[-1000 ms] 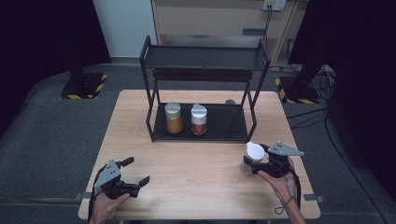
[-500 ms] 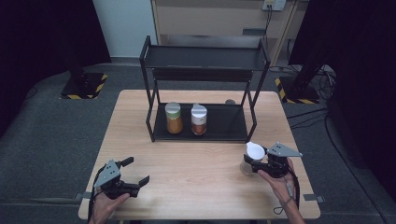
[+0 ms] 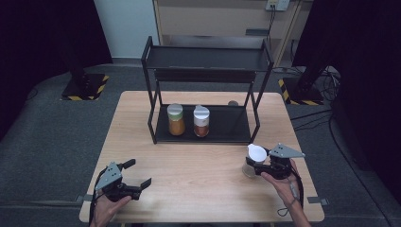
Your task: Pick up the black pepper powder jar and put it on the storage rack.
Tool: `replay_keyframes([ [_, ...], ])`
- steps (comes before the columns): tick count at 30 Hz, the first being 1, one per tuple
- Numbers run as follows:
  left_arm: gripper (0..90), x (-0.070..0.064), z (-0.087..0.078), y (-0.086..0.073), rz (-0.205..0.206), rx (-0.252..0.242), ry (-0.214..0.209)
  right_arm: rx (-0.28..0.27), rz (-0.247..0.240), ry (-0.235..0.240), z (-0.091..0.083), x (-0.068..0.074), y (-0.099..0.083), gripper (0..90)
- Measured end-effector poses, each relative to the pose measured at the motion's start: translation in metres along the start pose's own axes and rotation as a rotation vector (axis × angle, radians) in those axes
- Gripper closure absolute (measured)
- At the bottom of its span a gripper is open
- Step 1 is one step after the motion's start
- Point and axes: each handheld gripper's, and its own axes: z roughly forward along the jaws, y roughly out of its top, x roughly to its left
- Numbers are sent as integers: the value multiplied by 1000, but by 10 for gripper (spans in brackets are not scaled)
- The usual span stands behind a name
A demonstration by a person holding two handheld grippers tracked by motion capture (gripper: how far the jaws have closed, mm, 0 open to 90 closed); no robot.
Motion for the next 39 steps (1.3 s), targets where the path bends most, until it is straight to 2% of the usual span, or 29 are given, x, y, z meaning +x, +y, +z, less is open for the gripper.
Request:
replay_keyframes([
  [22, 8, 0, 1, 0, 0, 2, -3, -5, -64, 133, 18, -1, 43, 310],
  [30, 8, 1, 1, 0, 0, 3, -6, 0, -79, 158, 32, 1, 63, 311],
  [39, 9, 1, 1, 0, -1, 2, -6, -6, -79, 155, 47, 1, 79, 311],
])
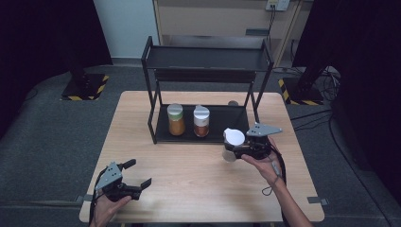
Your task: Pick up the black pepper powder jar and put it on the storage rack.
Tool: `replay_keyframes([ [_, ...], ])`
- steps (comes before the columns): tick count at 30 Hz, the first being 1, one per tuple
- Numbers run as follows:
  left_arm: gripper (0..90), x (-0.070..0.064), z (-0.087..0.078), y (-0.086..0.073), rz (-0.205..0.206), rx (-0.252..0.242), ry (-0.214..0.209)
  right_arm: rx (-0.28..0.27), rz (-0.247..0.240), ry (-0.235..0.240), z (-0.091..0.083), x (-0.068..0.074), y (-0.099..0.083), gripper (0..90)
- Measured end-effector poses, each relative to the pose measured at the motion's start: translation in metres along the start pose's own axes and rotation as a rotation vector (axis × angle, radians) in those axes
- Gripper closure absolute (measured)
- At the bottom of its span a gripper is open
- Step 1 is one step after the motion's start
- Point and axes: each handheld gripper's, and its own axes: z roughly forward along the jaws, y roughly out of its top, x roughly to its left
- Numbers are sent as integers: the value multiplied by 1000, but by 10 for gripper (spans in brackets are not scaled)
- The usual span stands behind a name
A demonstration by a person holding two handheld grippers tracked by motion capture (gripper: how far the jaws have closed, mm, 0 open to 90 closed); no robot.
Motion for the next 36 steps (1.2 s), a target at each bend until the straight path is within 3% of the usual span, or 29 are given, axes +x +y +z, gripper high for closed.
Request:
replay_keyframes([
  [20, 11, 0, 0, 0, 6, 1, -7, -8, 29, -87, 29, -5, 29, 311],
  [36, 12, 0, 1, 0, 6, 1, -10, -11, 69, -164, 44, -17, 34, 312],
])
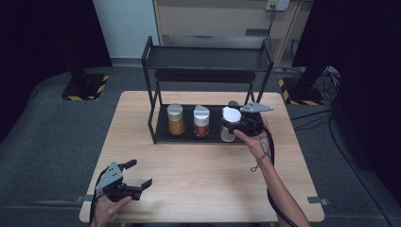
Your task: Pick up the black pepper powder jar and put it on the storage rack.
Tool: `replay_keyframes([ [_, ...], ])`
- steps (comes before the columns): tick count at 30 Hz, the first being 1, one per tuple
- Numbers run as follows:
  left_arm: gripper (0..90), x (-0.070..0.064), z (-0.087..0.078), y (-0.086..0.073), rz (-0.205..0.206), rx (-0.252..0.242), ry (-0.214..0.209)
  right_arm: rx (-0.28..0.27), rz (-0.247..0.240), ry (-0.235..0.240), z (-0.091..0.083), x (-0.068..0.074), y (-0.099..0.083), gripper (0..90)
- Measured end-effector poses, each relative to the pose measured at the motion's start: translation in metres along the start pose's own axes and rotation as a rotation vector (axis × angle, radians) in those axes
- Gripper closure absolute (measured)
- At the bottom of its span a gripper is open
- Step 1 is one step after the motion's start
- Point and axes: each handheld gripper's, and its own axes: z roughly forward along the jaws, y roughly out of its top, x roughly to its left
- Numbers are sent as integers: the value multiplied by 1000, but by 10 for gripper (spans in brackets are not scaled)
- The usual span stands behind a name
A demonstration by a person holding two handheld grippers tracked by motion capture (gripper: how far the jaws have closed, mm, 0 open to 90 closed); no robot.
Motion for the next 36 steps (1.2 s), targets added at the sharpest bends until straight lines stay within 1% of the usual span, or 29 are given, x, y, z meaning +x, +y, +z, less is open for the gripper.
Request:
replay_keyframes([
  [3, 12, 0, 0, 0, -1, 0, 0, -1, 1, -17, 6, -1, 0, 312],
  [9, 13, 0, 0, 0, -2, -1, -2, 17, 7, -36, 16, -6, 3, 311],
  [11, 14, 0, 0, 0, 0, -1, -3, 16, 10, -40, 19, -7, 3, 312],
  [17, 16, 1, 0, 0, -2, -2, -4, 24, 22, -63, 30, -7, 3, 312],
  [25, 16, 1, 0, -1, -4, -4, -5, 35, 27, -85, 45, -6, -4, 312],
  [29, 16, 1, 0, -1, -5, -5, -5, 42, 40, -95, 52, -8, -9, 312],
  [36, 16, 2, 0, -1, -6, -5, -5, 54, 46, -101, 59, -10, -14, 312],
])
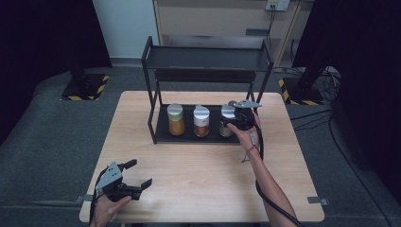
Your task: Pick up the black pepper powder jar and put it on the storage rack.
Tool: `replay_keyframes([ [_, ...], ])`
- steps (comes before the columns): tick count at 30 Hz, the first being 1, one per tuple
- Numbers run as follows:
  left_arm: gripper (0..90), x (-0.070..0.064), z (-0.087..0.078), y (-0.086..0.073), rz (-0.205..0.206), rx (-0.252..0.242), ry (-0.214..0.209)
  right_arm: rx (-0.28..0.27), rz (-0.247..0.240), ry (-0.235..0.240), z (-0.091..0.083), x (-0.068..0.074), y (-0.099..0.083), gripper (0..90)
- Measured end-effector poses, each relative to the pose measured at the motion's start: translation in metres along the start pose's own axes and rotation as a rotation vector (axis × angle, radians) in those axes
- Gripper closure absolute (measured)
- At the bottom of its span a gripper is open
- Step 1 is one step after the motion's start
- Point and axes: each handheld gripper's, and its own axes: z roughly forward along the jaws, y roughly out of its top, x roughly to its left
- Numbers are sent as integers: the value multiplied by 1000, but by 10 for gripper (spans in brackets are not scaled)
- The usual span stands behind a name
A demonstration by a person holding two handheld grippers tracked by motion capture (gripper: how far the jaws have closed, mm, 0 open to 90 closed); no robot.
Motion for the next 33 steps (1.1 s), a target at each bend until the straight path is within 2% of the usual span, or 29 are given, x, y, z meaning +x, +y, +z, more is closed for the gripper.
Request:
replay_keyframes([
  [12, 16, 0, 0, 0, 0, 1, 1, -2, 3, 8, 3, -1, -4, 312],
  [23, 17, 0, 0, 0, 2, 2, 1, -28, 19, 10, 3, -3, -12, 307],
  [25, 16, -1, 0, 0, 3, 2, 2, -41, 34, 16, 3, -4, -14, 286],
  [28, 16, -1, 0, 0, 3, 1, 2, -38, 28, 21, 3, -4, -15, 253],
  [30, 16, -1, 0, 0, 3, 1, 2, -39, 17, 14, 3, -2, -15, 221],
  [33, 17, -1, 0, 1, 4, 2, 2, -46, 31, 8, 3, -2, -15, 173],
])
